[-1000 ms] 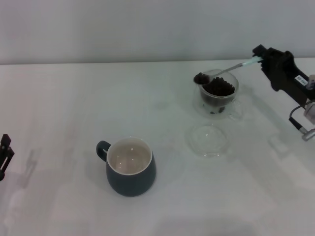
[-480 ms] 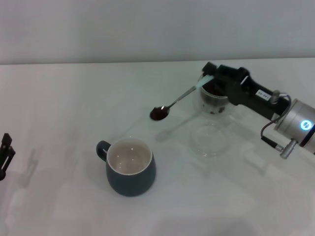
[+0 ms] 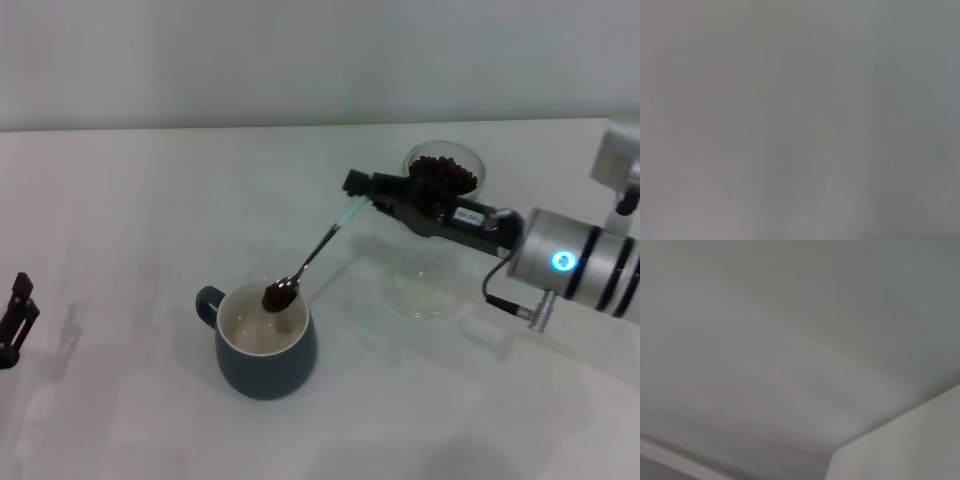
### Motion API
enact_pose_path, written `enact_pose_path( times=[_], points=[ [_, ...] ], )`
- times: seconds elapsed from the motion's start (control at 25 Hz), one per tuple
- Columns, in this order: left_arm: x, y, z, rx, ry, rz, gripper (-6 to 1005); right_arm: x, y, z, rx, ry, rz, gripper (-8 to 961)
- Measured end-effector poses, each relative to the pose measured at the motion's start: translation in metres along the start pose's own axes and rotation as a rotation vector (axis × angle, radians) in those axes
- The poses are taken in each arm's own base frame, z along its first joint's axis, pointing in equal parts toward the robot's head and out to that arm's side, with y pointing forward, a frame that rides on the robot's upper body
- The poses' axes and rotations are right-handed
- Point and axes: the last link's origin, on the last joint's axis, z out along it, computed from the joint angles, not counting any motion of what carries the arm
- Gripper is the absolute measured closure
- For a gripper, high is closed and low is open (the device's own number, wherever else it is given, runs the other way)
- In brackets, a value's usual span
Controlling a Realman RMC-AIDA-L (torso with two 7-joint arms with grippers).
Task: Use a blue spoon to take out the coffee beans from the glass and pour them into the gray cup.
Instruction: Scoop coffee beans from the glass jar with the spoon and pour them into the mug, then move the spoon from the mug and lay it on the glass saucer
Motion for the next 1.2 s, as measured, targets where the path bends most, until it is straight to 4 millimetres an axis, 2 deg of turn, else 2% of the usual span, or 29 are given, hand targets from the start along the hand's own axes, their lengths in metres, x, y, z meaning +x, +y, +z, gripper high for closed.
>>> enact_pose_path(
  times=[0.24,0.56,0.88,1.2],
  points=[
    [-0.001,0.001,0.000,-0.001,-0.004,-0.002,182,0.013,0.005,0.021,0.044,0.047,-0.094,730],
    [0.000,0.000,0.001,0.000,-0.001,-0.002,182,0.015,0.013,0.017,-0.008,0.029,-0.248,726],
    [0.001,0.001,0.004,-0.001,0.004,-0.003,183,0.025,0.042,0.000,-0.248,-0.023,-0.652,722],
    [0.002,0.001,0.005,0.000,0.008,-0.004,184,0.012,0.034,-0.029,-0.212,-0.180,-0.606,718]
  ],
)
